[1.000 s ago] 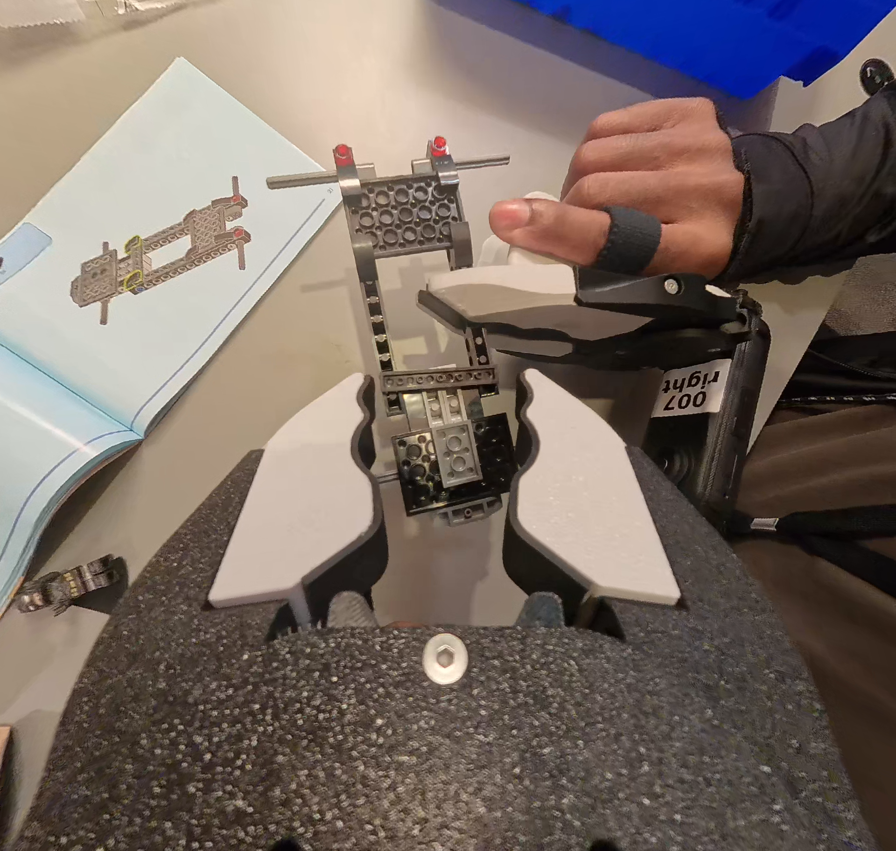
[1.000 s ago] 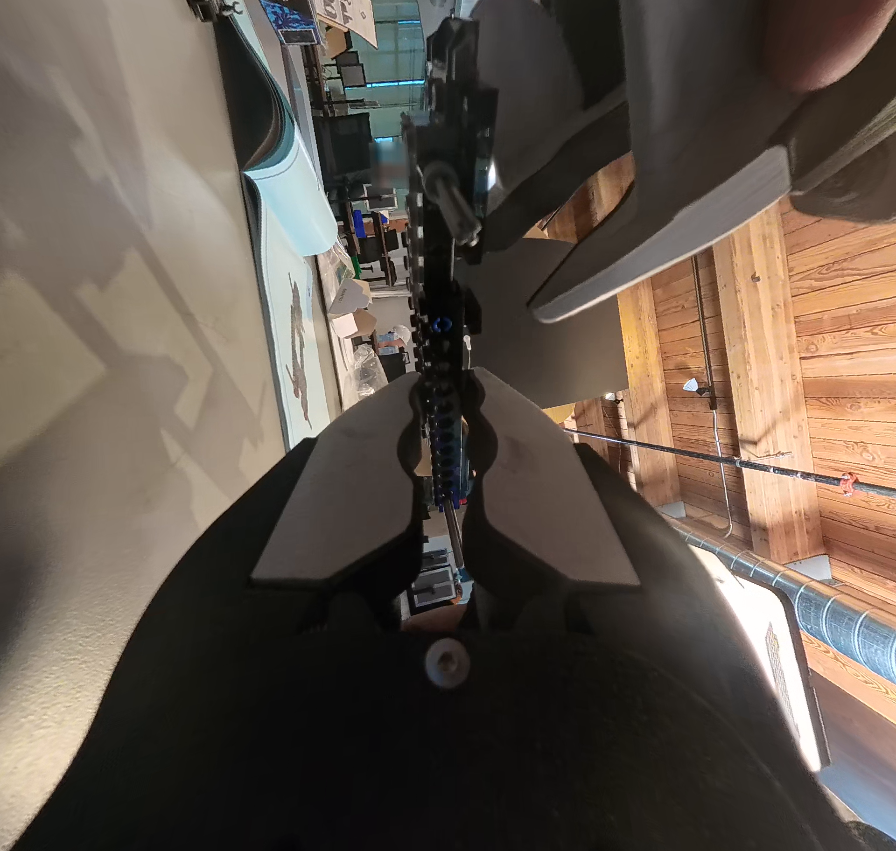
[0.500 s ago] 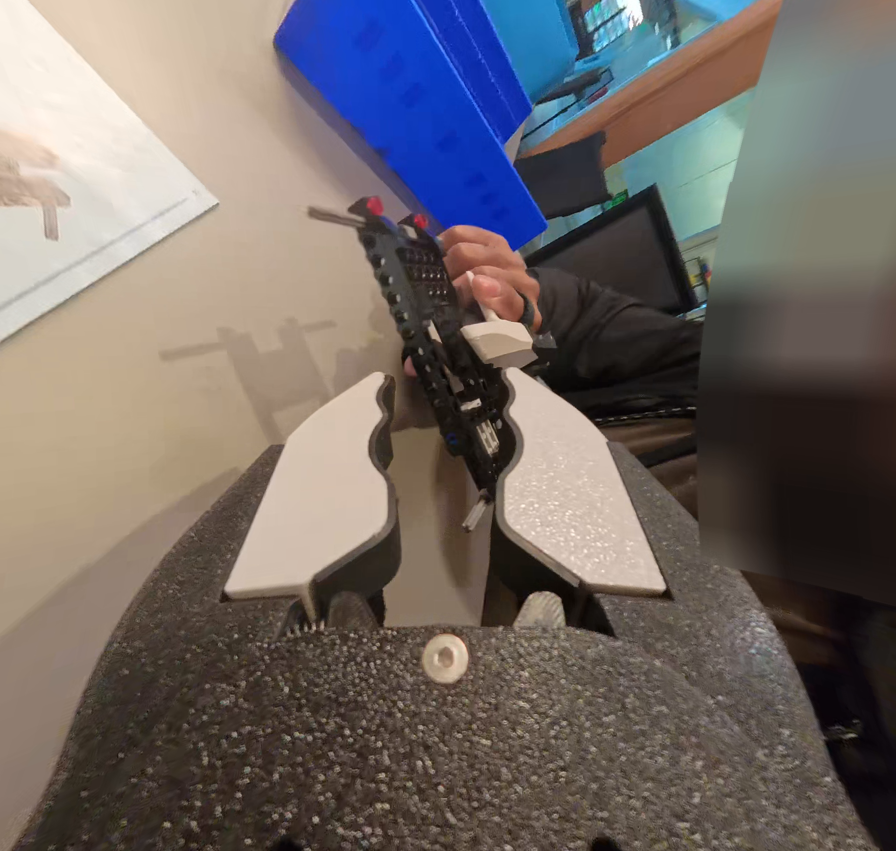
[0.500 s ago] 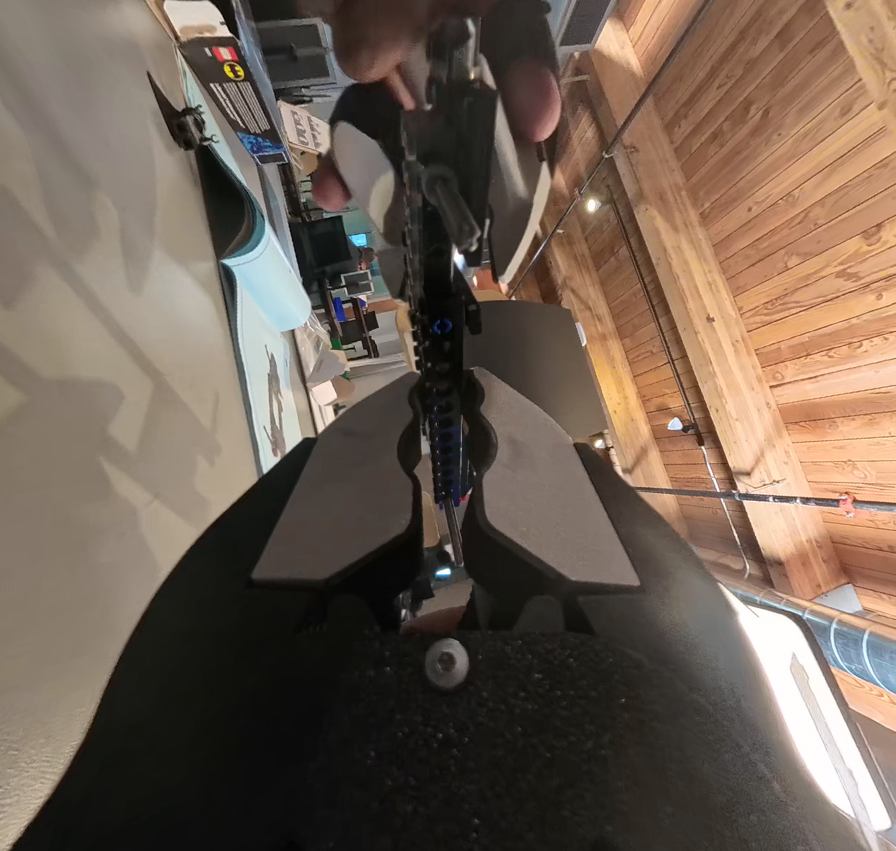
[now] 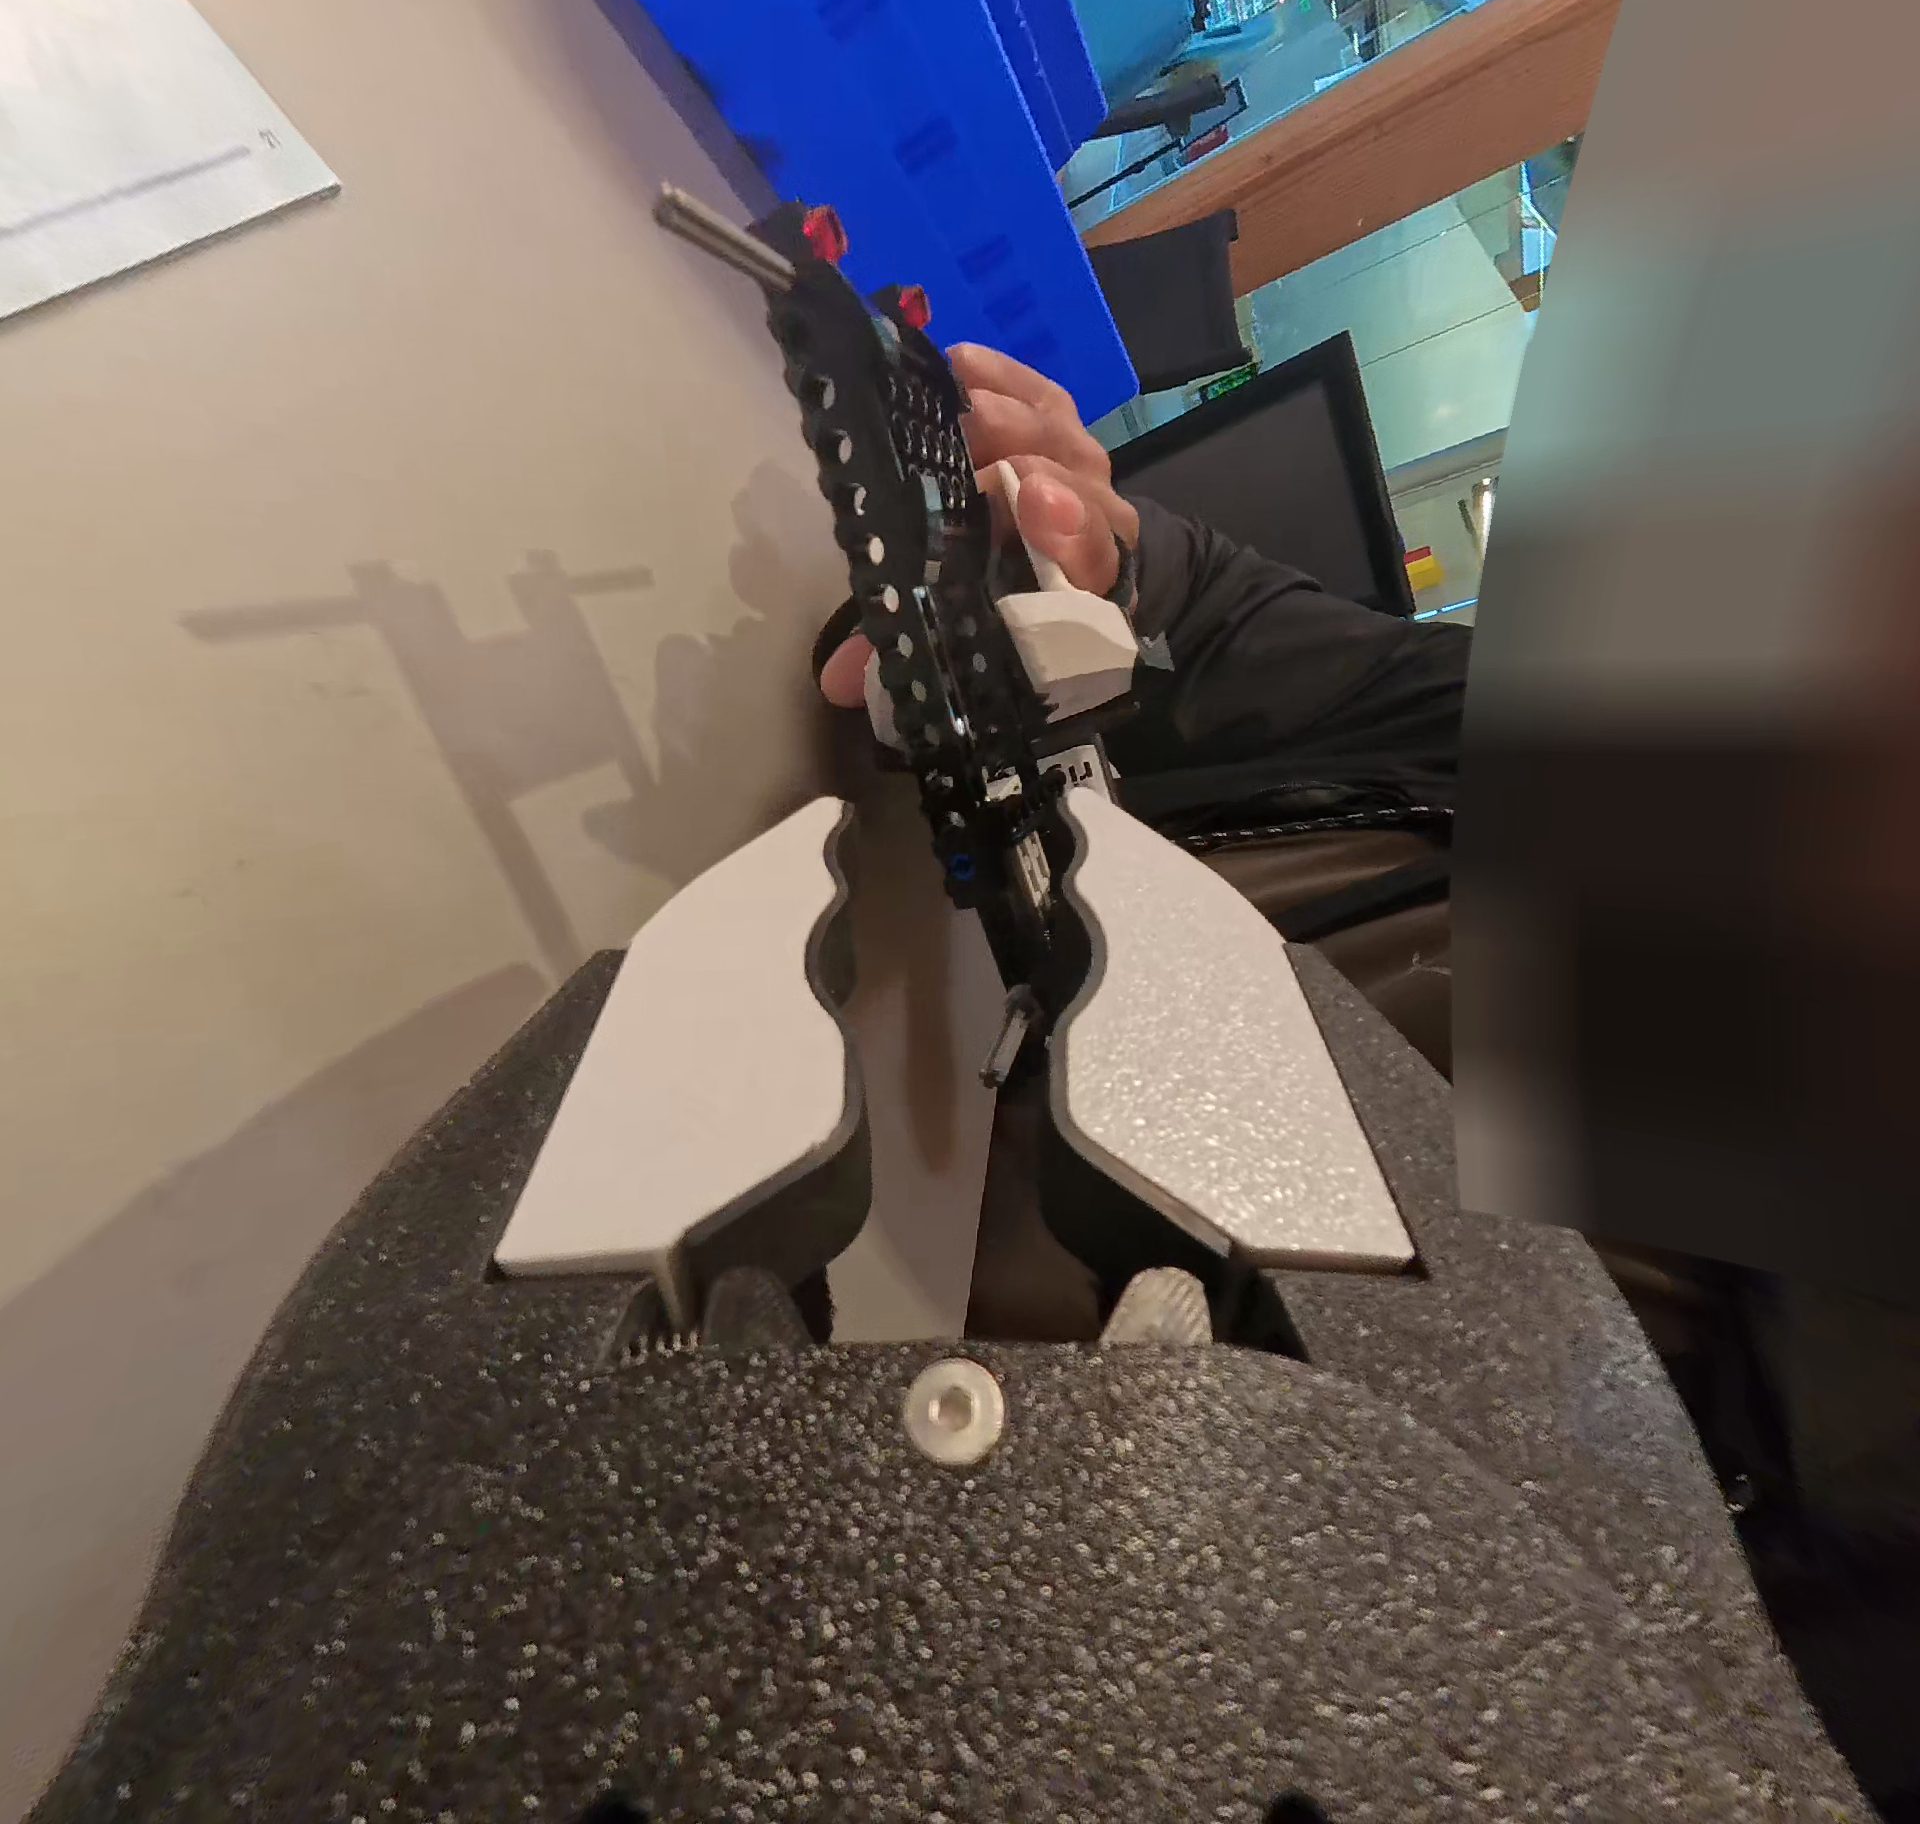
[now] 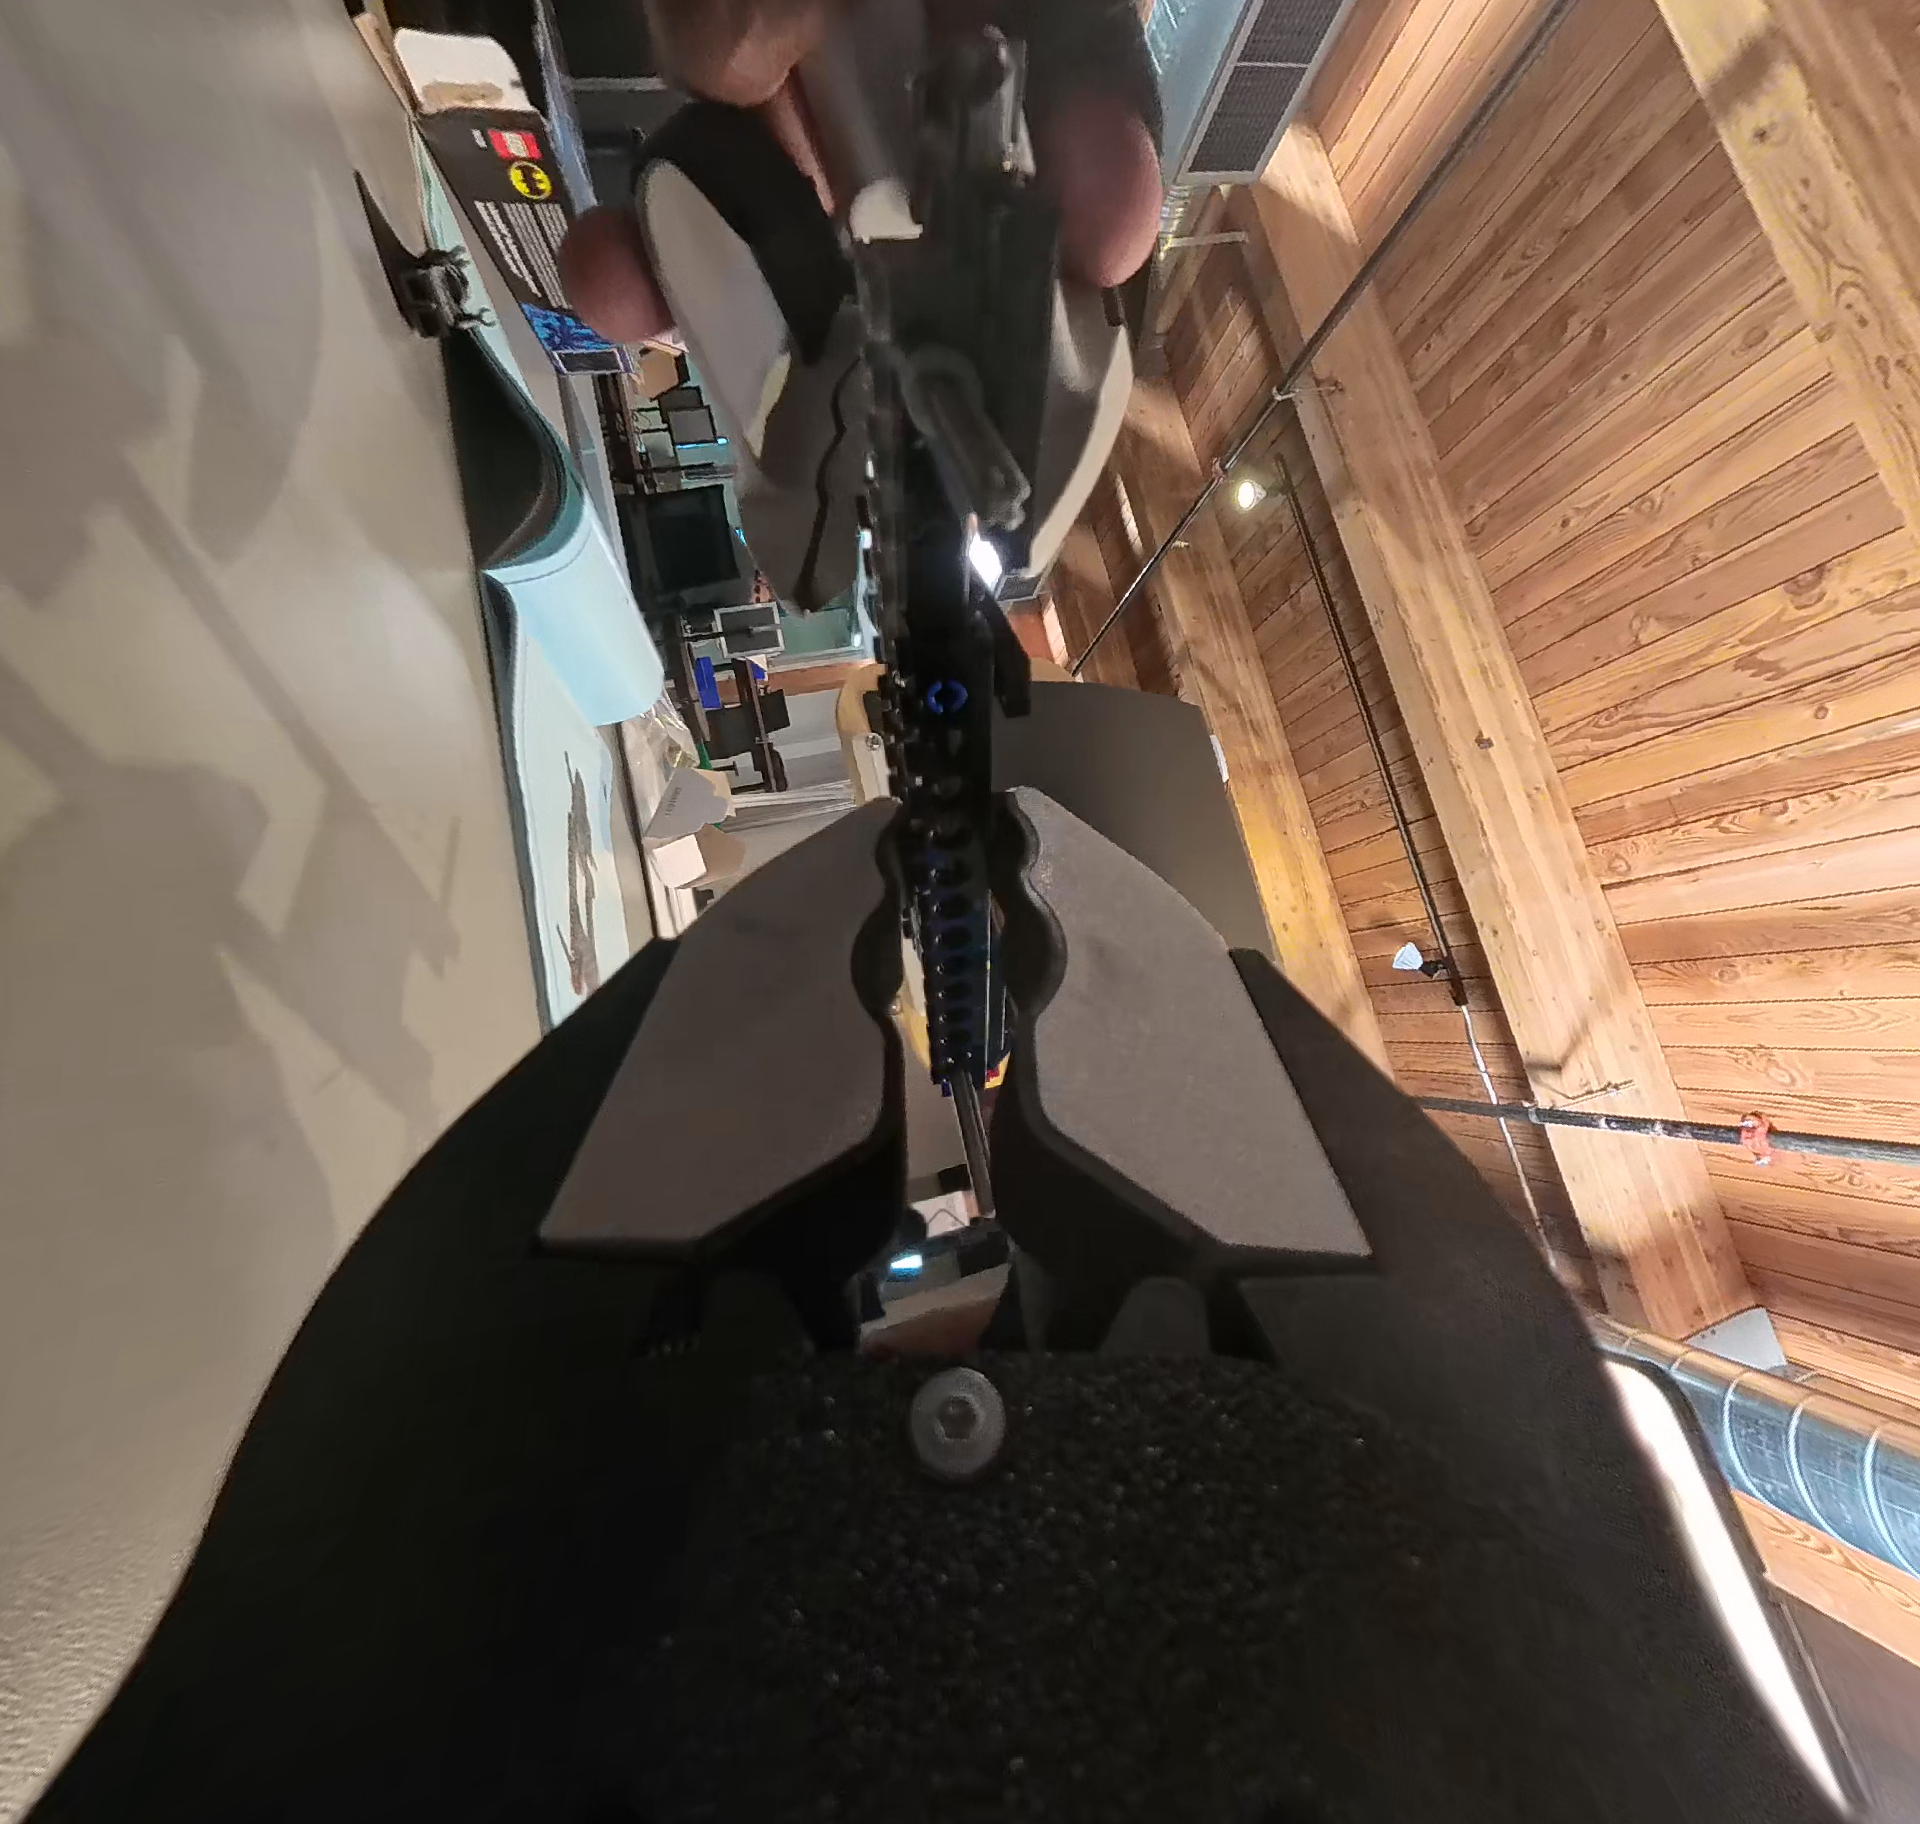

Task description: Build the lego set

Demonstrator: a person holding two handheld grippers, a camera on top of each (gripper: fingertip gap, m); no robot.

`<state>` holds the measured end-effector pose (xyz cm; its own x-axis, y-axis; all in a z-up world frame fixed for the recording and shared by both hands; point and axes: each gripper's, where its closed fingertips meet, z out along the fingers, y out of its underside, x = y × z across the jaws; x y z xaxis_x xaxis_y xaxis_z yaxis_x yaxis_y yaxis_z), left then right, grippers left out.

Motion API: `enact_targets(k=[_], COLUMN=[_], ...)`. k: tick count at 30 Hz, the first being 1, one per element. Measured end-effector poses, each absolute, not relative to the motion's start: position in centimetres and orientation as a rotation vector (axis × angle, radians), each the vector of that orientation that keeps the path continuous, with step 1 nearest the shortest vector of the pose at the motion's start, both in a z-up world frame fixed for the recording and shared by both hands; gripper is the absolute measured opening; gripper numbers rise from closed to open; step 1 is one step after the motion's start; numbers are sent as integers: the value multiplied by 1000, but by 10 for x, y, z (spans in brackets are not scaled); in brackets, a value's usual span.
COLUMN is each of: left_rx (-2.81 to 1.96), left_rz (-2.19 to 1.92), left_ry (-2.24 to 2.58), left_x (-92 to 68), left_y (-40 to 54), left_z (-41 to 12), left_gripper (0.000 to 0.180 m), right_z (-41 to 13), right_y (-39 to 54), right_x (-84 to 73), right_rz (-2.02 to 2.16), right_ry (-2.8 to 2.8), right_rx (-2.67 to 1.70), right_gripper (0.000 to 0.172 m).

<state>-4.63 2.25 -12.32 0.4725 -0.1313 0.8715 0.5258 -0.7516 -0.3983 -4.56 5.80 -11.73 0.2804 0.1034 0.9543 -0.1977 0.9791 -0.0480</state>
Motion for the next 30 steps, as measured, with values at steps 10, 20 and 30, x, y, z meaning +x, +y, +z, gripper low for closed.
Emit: enact_targets(k=[10,20,30], left_rx=[-2040,-2010,-2017], left_rz=[-1386,-1384,-1394], left_ry=[-355,-450,-477], left_x=[-32,-30,-23], left_y=[22,25,24], left_z=[-126,-130,-133], left_gripper=[33,22,21], right_z=[-119,-119,-121], right_y=[57,57,56], right_x=[-46,-46,-46], right_rz=[148,126,114], right_ry=[-1266,-1261,-1266], right_rx=[106,109,112], right_gripper=[13,13,13])
